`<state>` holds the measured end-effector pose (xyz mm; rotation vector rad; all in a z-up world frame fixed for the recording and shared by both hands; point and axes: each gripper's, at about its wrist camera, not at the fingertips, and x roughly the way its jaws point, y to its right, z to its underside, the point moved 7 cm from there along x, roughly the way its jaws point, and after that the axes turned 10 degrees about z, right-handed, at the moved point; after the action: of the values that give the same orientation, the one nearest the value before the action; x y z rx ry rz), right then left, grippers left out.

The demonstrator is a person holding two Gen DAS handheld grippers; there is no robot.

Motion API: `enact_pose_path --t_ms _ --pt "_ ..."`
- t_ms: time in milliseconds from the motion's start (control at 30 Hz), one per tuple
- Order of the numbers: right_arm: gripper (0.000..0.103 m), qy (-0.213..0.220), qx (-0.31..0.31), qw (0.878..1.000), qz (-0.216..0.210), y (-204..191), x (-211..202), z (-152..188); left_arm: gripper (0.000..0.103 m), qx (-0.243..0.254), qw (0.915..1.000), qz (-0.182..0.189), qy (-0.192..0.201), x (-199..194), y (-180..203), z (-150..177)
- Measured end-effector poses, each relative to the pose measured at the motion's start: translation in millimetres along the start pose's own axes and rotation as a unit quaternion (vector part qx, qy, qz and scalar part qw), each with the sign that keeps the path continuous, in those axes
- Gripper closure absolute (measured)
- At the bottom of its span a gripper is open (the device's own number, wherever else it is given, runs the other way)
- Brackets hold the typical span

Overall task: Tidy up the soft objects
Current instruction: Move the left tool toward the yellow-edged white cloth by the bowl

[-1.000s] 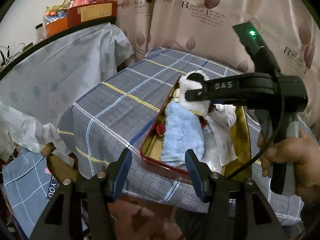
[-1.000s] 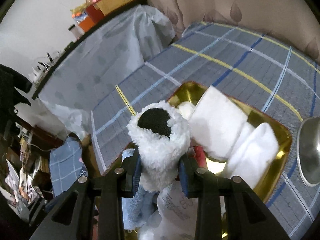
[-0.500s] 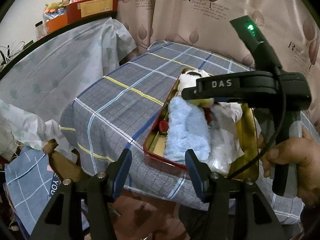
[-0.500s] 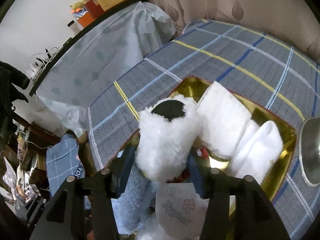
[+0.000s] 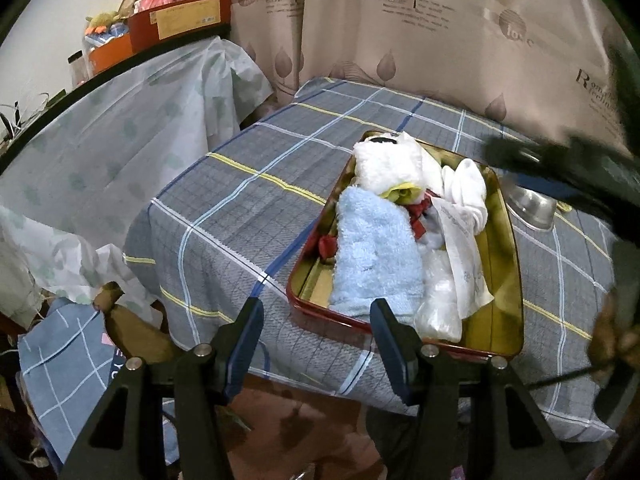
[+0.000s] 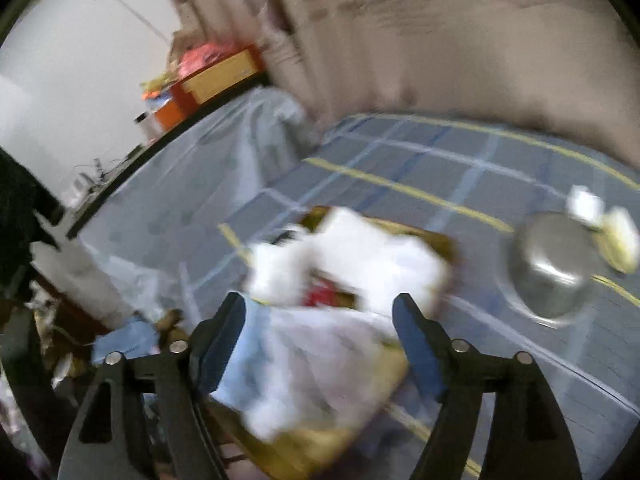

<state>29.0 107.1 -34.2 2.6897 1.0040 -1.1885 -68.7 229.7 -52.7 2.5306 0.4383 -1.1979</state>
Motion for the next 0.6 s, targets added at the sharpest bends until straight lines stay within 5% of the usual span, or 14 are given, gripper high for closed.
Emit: enact_pose_path --t_ms 167,333,600 --pt "0.022 0.016 0.0 0.992 0.124 94.0 -41.5 45.6 0.046 0.004 1.0 -0.004 0.002 -1.6 2.7 1.1" --pt "0.022 -0.012 0.014 0.97 0.244 194.4 -73.5 98.8 0.046 0.019 0.9996 -0.018 0.005 -2.8 8.3 3.7" --pt "0.018 -0.037 0.1 0.937 0.333 309.1 -108.4 154.3 0.046 0.061 0.9972 -0.043 0.005 -4.4 29.3 10.3"
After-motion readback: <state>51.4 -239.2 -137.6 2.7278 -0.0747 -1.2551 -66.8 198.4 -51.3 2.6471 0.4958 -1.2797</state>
